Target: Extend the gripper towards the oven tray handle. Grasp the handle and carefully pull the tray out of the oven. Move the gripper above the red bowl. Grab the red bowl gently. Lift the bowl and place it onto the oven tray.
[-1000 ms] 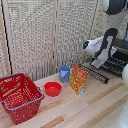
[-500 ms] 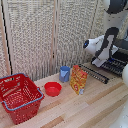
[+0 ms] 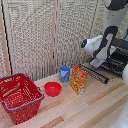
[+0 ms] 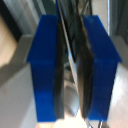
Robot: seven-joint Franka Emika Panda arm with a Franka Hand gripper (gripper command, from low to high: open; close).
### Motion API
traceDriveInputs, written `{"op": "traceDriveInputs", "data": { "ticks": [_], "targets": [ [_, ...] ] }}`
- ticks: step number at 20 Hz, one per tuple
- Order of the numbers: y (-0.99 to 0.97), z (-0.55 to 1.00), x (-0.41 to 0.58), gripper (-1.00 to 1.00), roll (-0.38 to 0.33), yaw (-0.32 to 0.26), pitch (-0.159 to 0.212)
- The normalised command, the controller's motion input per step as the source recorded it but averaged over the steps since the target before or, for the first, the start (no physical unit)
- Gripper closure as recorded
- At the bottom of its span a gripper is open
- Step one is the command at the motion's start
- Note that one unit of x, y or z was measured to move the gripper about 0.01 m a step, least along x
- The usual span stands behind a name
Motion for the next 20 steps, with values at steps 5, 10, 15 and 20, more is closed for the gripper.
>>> {"op": "traceDriveInputs", "data": {
  "ticks": [5, 10, 15, 20],
  "targets": [
    [0.91, 0.00, 0.199, 1.00, -0.008, -0.077, 0.000],
    [0.48, 0.00, 0.177, -1.00, -0.041, -0.069, 0.009],
    [0.00, 0.03, 0.117, -1.00, 0.000, 0.007, 0.002],
    [0.00, 0.59, -0.024, -1.00, 0.004, -0.005, -0.001]
  ]
}}
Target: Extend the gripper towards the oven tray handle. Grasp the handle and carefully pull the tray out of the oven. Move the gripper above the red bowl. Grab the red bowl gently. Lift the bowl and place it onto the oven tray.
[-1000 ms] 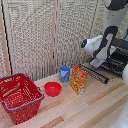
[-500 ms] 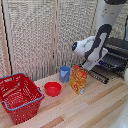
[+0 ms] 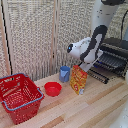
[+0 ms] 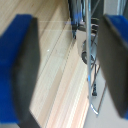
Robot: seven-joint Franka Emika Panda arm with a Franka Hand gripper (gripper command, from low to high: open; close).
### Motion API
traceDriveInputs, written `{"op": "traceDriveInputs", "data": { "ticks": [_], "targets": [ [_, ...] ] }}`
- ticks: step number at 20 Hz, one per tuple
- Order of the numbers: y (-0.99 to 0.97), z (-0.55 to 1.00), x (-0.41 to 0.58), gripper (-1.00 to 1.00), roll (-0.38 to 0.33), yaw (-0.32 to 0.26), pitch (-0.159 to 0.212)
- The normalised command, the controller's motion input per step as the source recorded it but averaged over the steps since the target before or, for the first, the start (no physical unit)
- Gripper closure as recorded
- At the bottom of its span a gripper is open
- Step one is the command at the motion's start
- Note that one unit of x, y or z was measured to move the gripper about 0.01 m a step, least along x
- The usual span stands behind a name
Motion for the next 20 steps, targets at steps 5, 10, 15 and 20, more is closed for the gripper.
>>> {"op": "traceDriveInputs", "data": {
  "ticks": [5, 10, 15, 20],
  "targets": [
    [0.00, 0.78, 0.003, -1.00, 0.090, -0.001, -0.076],
    [0.13, 0.61, 0.051, -1.00, 0.172, -0.009, -0.049],
    [0.36, 0.35, 0.201, -1.00, 0.217, -0.126, -0.051],
    [0.45, 0.27, 0.139, -1.00, 0.236, -0.143, -0.070]
  ]
}}
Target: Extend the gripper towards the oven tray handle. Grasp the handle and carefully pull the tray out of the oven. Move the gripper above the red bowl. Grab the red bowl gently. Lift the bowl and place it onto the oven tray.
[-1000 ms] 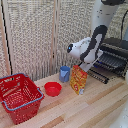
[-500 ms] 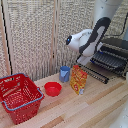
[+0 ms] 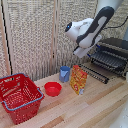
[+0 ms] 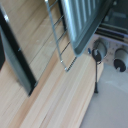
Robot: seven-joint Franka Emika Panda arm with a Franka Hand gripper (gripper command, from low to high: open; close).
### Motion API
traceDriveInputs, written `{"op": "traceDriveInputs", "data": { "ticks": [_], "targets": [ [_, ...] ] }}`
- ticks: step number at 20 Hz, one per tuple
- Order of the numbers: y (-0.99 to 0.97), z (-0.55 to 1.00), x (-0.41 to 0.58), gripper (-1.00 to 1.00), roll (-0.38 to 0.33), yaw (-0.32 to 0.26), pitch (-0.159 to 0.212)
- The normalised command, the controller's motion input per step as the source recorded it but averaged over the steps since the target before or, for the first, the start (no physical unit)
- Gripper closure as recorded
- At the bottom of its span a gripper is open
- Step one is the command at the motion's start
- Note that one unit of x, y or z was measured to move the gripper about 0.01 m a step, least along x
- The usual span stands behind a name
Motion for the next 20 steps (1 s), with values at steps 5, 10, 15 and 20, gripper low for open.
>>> {"op": "traceDriveInputs", "data": {
  "ticks": [5, 10, 15, 20],
  "targets": [
    [0.53, 0.19, 0.086, -1.00, 0.219, -0.131, -0.070],
    [0.63, 0.05, 0.049, -1.00, 0.192, -0.112, -0.056],
    [0.73, 0.00, 0.000, -1.00, 0.173, -0.091, -0.068],
    [0.76, 0.00, 0.000, -1.00, 0.181, -0.074, -0.063]
  ]
}}
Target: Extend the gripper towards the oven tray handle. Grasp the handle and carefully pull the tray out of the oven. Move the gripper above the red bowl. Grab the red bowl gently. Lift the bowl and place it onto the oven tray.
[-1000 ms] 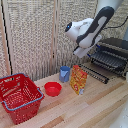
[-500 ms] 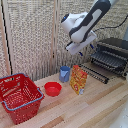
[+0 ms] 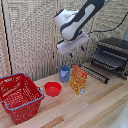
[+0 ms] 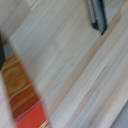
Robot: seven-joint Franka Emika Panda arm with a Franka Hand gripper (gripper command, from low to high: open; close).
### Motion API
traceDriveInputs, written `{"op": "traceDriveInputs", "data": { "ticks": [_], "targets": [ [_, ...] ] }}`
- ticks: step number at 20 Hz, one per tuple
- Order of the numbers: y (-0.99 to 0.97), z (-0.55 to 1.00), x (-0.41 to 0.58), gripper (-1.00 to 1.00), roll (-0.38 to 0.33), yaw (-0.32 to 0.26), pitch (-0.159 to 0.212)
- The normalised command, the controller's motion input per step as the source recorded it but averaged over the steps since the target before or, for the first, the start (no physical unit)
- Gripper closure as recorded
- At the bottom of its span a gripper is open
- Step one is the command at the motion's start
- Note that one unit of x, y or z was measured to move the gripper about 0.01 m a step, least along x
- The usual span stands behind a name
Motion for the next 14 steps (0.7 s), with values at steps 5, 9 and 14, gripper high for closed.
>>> {"op": "traceDriveInputs", "data": {
  "ticks": [5, 9, 14],
  "targets": [
    [0.75, 0.00, 0.000, -1.00, 0.183, -0.077, -0.056],
    [0.67, -0.13, -0.013, -1.00, 0.207, -0.069, -0.011],
    [0.59, -0.23, -0.051, -1.00, 0.248, -0.045, 0.010]
  ]
}}
